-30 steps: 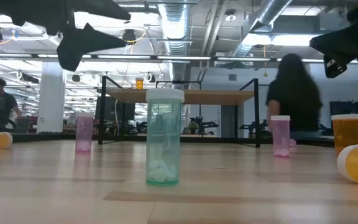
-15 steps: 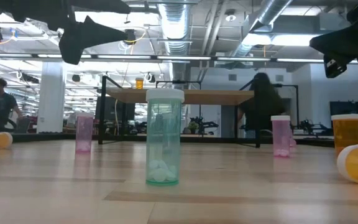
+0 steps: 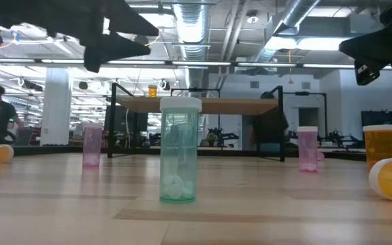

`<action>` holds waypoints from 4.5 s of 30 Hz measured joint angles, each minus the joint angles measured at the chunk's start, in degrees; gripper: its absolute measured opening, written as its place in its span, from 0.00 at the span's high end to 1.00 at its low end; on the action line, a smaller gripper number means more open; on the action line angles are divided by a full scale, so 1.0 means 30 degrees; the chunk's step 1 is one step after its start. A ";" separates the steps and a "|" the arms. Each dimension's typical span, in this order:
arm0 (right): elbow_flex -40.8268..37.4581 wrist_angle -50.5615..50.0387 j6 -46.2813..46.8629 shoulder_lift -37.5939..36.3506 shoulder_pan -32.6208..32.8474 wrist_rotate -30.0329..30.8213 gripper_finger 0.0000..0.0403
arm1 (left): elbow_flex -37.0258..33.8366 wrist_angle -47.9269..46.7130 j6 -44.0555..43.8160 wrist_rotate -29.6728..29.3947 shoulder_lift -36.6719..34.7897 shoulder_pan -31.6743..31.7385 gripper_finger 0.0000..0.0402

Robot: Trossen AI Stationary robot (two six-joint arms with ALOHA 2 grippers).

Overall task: Pick and place medicine bottles onto shelf by color
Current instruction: Put the top pink pill bottle on the shelf

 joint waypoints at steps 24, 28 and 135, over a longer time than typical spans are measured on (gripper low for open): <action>0.0000 0.0014 0.0005 -0.0005 0.0000 0.0000 0.89 | 0.1912 0.1622 0.1740 0.7064 0.0000 0.0494 0.46; -0.0015 0.1693 -0.0919 0.0011 -0.0096 -0.0077 0.89 | 0.1967 0.1572 0.1842 0.7126 0.0000 0.0426 0.46; 0.8189 -0.7469 0.7311 1.9319 -2.2635 -0.5115 0.46 | 0.2783 -0.1031 0.3635 0.3090 -0.2157 0.2061 0.46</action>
